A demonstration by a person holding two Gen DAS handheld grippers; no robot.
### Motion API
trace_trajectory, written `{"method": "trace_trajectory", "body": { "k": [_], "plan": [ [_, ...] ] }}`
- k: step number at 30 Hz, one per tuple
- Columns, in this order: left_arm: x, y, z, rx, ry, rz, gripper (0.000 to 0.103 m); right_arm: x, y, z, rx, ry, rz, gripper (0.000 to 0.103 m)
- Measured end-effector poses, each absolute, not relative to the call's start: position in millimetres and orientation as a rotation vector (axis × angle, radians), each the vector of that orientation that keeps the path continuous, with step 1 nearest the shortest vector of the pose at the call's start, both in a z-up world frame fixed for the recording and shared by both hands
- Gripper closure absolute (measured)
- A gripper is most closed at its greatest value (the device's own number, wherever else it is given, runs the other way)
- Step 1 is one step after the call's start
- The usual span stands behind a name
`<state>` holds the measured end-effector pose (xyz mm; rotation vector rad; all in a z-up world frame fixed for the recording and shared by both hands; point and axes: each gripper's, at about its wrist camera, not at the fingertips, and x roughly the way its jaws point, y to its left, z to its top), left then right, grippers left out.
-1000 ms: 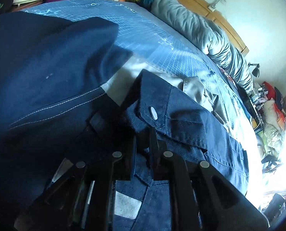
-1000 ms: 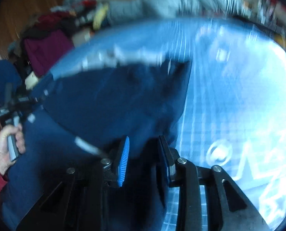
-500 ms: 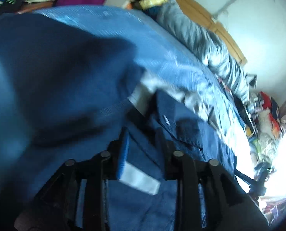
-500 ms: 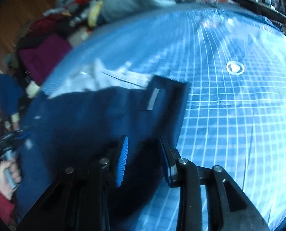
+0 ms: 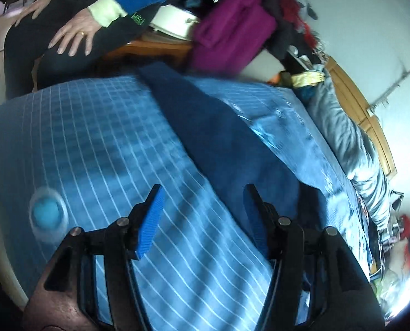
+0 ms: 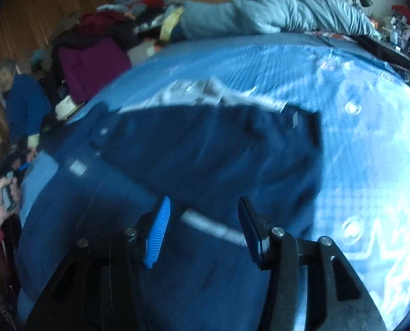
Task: Fold small clothes
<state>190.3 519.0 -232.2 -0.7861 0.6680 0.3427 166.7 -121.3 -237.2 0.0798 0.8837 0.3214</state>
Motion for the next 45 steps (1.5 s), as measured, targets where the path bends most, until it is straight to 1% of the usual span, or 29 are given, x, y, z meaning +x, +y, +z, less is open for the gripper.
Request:
{"method": "trace_trajectory", "body": {
  "k": [5, 13, 15, 16, 17, 18, 19, 20, 23, 26, 28, 29, 31, 32, 33, 35, 37, 38, 39, 42, 45],
  "plan": [
    [225, 548, -255, -0.778, 0.732, 0.32, 0.045, 163, -84, -256, 0.064, 0.935, 0.356, 0.047],
    [257, 571, -257, -0.785, 0.694, 0.306, 0.046, 179, -56, -257, 0.047, 0.918, 0.35, 0.047],
    [264, 580, -258, -0.804, 0.682, 0.316, 0.05, 182, -53, -258, 0.045, 0.919, 0.35, 0.047],
    [267, 583, -258, -0.801, 0.681, 0.327, 0.053, 182, -52, -258, 0.044, 0.92, 0.351, 0.047],
    [269, 584, -257, -0.793, 0.686, 0.337, 0.062, 182, -51, -258, 0.045, 0.92, 0.351, 0.047],
    [272, 584, -257, -0.782, 0.698, 0.343, 0.09, 182, -49, -258, 0.047, 0.921, 0.351, 0.047],
    [276, 582, -257, -0.77, 0.718, 0.339, 0.099, 181, -48, -259, 0.05, 0.921, 0.351, 0.047],
    [280, 576, -252, -0.751, 0.721, 0.33, 0.099, 181, -48, -258, 0.055, 0.918, 0.351, 0.047],
    [286, 529, -215, -0.641, 0.656, 0.195, 0.099, 181, -51, -256, 0.081, 0.903, 0.352, 0.047],
    [293, 438, -163, -0.522, 0.57, -0.023, 0.099, 186, -61, -252, 0.154, 0.894, 0.356, 0.047],
    [294, 375, -134, -0.486, 0.523, -0.177, 0.099, 189, -71, -245, 0.209, 0.876, 0.349, 0.052],
    [291, 333, -119, -0.456, 0.496, -0.27, 0.099, 189, -75, -242, 0.227, 0.862, 0.344, 0.052],
    [284, 266, -106, -0.416, 0.478, -0.423, 0.094, 187, -84, -233, 0.25, 0.831, 0.33, 0.052],
    [278, 227, -107, -0.388, 0.49, -0.507, 0.079, 186, -89, -229, 0.257, 0.821, 0.326, 0.052],
    [271, 193, -114, -0.363, 0.52, -0.57, 0.05, 185, -93, -228, 0.267, 0.818, 0.324, 0.052],
    [257, 149, -135, -0.303, 0.582, -0.637, 0.022, 184, -103, -228, 0.295, 0.819, 0.321, 0.052],
    [241, 121, -167, -0.255, 0.677, -0.667, 0.024, 185, -111, -230, 0.315, 0.828, 0.32, 0.051],
    [235, 119, -180, -0.257, 0.722, -0.665, 0.026, 186, -114, -230, 0.328, 0.831, 0.325, 0.05],
    [227, 125, -192, -0.281, 0.757, -0.642, 0.026, 188, -117, -231, 0.338, 0.834, 0.33, 0.05],
    [213, 165, -199, -0.358, 0.762, -0.55, 0.026, 200, -120, -233, 0.354, 0.843, 0.356, 0.048],
    [202, 221, -197, -0.427, 0.72, -0.41, 0.025, 226, -121, -236, 0.423, 0.851, 0.402, 0.048]
  ]
}}
